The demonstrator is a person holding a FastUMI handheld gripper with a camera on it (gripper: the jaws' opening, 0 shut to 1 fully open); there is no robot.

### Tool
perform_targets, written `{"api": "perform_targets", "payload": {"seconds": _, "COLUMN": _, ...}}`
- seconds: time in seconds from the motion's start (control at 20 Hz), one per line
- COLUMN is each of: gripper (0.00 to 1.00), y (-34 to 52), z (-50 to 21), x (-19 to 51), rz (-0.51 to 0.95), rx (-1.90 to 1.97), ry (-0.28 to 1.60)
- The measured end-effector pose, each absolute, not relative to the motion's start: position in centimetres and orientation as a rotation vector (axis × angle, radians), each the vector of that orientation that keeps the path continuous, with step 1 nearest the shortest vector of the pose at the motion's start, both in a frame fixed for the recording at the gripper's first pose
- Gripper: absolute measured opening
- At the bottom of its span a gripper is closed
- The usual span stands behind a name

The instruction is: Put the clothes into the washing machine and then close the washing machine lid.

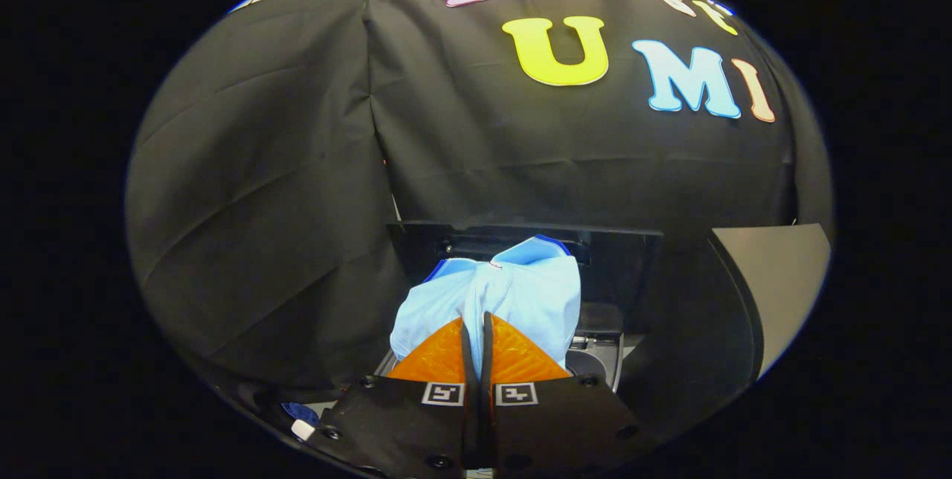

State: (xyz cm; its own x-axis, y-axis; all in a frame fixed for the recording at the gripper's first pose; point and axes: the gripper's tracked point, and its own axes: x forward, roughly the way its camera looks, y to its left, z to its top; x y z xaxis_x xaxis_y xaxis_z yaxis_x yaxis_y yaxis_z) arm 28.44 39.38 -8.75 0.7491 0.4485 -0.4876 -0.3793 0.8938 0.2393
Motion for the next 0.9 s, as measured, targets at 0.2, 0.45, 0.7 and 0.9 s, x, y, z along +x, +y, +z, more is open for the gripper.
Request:
{"api": "perform_targets", "payload": {"seconds": 0.2, "gripper": 0.01, "y": 40.1, "z": -12.8, "x": 29.0, "rz": 0.418, "rx": 0.112, "ry": 0.633}}
{"api": "perform_targets", "payload": {"seconds": 0.45, "gripper": 0.01, "y": 40.2, "z": -16.4, "x": 30.0, "rz": 0.379, "rx": 0.104, "ry": 0.699}}
{"api": "perform_targets", "payload": {"seconds": 0.7, "gripper": 0.01, "y": 40.0, "z": -19.4, "x": 30.5, "rz": 0.331, "rx": 0.112, "ry": 0.756}}
{"api": "perform_targets", "payload": {"seconds": 0.9, "gripper": 0.01, "y": 40.0, "z": -21.7, "x": 30.2, "rz": 0.306, "rx": 0.118, "ry": 0.807}}
